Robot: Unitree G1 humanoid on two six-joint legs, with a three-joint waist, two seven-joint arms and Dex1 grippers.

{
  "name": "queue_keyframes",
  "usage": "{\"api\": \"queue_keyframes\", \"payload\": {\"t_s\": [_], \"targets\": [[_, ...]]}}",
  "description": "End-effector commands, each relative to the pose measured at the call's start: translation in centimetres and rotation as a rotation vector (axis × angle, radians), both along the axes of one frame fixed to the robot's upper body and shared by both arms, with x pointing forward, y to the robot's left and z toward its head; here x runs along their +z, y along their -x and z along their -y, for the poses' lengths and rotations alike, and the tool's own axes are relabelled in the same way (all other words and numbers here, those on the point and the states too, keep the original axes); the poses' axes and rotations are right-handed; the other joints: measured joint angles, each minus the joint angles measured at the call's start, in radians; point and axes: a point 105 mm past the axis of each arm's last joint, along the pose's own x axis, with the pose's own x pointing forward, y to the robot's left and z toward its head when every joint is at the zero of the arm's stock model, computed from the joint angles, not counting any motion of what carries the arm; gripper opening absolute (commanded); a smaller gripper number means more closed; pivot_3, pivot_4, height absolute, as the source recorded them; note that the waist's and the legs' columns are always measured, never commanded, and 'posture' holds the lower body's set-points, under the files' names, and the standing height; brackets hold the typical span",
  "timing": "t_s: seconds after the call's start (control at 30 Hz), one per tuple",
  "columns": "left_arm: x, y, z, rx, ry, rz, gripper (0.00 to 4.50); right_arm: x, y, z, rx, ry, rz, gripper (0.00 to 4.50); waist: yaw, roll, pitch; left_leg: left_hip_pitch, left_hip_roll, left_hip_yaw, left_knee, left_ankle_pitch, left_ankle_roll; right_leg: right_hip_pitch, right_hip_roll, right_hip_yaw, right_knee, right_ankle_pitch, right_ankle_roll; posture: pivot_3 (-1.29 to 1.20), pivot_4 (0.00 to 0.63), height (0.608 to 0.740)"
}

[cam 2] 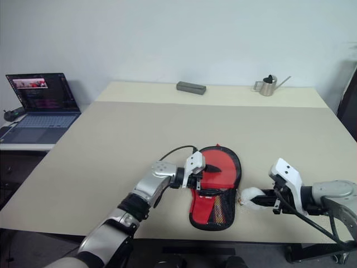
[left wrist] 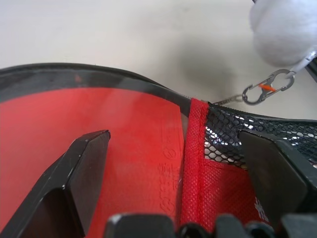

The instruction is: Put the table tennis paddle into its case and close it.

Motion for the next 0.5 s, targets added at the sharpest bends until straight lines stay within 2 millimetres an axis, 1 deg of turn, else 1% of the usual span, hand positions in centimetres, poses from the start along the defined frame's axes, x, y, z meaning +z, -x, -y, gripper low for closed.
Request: {"api": "queue_keyframes", "payload": {"t_s": [0.03,0.37,0.5], "targets": [[-5.9,1.9,-2.2,0.032,-0.188,-0.191,4.50,1.1,0.5,-0.3,0.038,0.001,0.017,0.26,0.000,-0.001,-0.001,0.000,0.000,0.000,0.000,0.000,0.001,0.000,0.000,0.000,0.000,0.000,0.000,0.00,0.150,0.740],[-6.4,1.9,-2.6,0.042,-0.210,-0.197,4.50,0.5,2.3,-0.2,0.079,0.034,-0.038,0.25,-0.001,-0.001,-0.003,0.000,0.001,0.000,-0.001,-0.001,0.001,0.000,0.000,0.001,0.000,-0.001,0.001,0.00,0.150,0.740],[-6.4,2.0,-2.5,0.039,-0.212,-0.195,4.50,-0.5,3.9,-0.2,0.124,0.059,-0.087,0.24,0.000,-0.001,-0.003,0.000,0.001,0.000,-0.001,-0.001,0.001,0.000,0.000,0.001,0.000,-0.002,0.001,0.00,0.150,0.740]]}}
